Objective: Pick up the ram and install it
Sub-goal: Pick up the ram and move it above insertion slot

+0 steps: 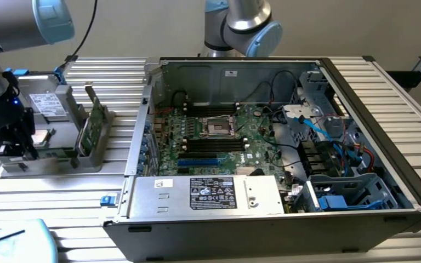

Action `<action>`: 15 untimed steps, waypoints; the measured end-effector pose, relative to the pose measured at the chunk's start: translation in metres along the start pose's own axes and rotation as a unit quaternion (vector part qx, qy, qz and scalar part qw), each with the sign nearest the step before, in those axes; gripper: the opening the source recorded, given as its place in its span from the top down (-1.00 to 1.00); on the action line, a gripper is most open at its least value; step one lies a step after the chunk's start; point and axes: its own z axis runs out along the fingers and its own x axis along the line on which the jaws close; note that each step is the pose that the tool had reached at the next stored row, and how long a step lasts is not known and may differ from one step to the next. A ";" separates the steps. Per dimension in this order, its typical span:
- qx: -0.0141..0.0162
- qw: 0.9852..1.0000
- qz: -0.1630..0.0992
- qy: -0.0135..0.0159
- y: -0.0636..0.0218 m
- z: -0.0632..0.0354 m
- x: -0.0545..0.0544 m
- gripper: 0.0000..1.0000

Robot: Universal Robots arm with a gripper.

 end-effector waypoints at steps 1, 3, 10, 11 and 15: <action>0.000 1.000 0.000 0.000 0.0001 -0.0010 0.000 0.69; 0.000 1.000 0.000 0.000 0.0002 -0.0031 0.000 0.69; 0.000 1.000 0.001 0.000 0.0012 -0.0217 0.000 0.69; 0.000 1.000 0.001 0.000 0.0014 -0.0258 0.000 0.69; 0.000 1.000 0.001 0.000 0.0010 -0.0437 0.000 0.69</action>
